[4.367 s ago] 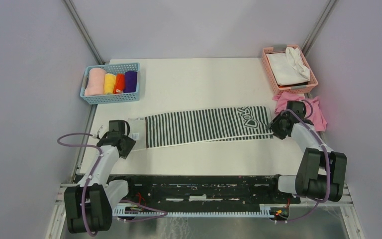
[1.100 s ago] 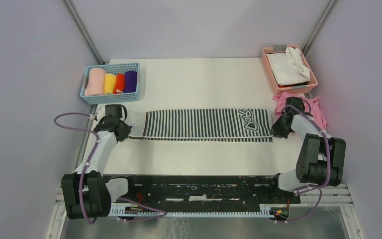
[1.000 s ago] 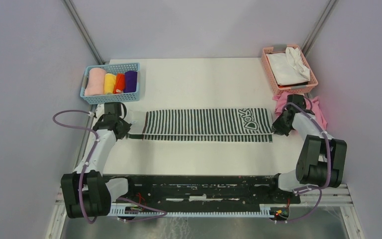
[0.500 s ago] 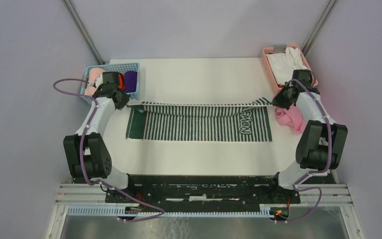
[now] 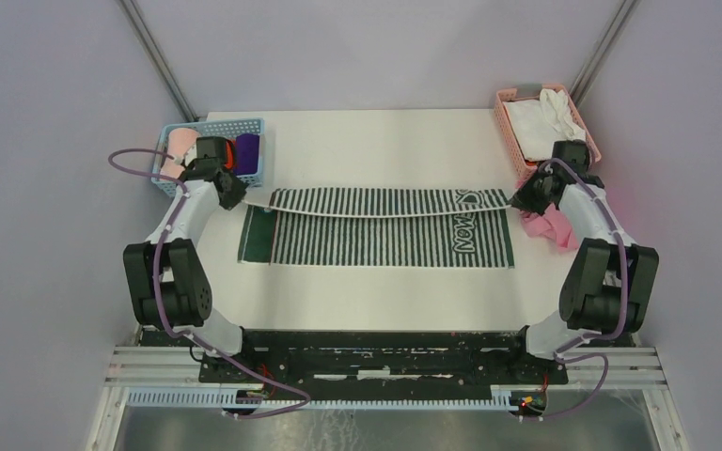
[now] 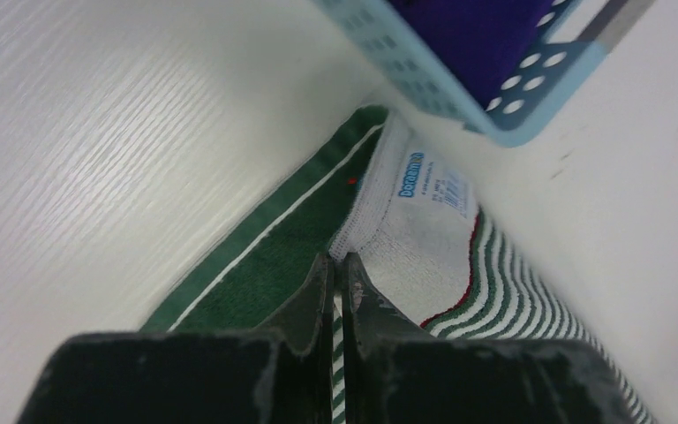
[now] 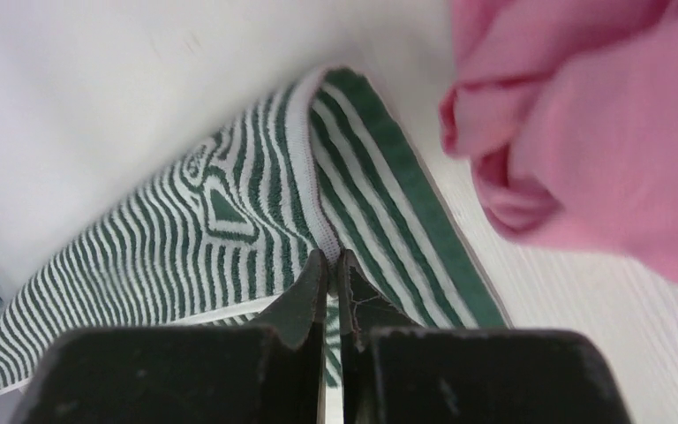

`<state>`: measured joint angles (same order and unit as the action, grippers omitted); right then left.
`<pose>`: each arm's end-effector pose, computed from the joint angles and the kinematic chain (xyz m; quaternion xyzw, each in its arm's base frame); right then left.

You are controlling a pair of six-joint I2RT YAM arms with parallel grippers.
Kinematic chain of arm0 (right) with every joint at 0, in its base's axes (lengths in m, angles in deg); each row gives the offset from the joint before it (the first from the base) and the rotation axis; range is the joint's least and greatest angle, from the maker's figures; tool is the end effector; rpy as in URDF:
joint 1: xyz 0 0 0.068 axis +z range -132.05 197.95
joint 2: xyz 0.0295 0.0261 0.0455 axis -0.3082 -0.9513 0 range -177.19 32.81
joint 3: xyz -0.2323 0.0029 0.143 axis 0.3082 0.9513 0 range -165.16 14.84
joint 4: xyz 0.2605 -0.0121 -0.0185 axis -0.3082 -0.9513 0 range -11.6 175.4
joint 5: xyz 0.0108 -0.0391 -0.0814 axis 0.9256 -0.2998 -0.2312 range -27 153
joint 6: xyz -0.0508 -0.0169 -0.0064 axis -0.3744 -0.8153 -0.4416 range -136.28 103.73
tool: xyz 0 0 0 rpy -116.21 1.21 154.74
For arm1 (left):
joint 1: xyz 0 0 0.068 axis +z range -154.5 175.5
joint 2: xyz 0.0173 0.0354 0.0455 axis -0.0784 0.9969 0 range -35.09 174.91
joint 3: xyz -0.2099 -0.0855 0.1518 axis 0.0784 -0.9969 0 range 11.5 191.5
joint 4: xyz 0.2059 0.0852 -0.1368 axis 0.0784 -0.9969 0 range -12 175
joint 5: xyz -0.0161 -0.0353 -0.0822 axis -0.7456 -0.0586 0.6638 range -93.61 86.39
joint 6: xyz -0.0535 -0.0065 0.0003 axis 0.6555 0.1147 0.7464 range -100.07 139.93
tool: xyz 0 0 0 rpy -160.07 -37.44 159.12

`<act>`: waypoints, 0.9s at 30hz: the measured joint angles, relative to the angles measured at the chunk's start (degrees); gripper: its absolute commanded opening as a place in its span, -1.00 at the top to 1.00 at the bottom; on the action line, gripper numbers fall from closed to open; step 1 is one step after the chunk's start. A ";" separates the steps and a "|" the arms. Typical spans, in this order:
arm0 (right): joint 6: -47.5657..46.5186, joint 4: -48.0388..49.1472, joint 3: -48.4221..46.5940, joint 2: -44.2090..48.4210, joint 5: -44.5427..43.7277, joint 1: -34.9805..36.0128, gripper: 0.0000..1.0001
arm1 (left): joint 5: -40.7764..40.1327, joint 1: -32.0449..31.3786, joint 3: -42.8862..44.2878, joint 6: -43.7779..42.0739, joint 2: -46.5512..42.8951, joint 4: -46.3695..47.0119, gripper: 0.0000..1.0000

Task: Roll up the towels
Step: Fold the towel at the center of the board.

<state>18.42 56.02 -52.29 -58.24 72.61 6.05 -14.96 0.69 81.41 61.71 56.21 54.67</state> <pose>0.3323 -0.0639 0.2455 0.3499 0.8791 0.1399 0.2918 0.3415 0.0380 0.2584 -0.4043 0.8493 -0.0137 0.3391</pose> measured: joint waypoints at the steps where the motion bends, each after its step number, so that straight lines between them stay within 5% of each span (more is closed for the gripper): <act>1: 0.11 -0.31 1.97 1.09 0.04 0.00 0.90 | 0.00 0.24 -1.44 -0.17 -0.46 -0.37 0.95; 14: 0.57 -4.15 18.62 18.69 -4.28 -0.13 0.90 | 0.35 3.74 -17.07 -1.42 -10.54 -2.27 0.95; 27: 0.83 -3.74 25.35 11.23 -9.57 -3.54 0.92 | 4.00 5.25 -24.96 -1.40 -10.36 -2.32 0.95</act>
<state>19.25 52.28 -26.94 -47.00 63.04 2.51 -10.96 5.94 56.45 60.31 45.85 52.35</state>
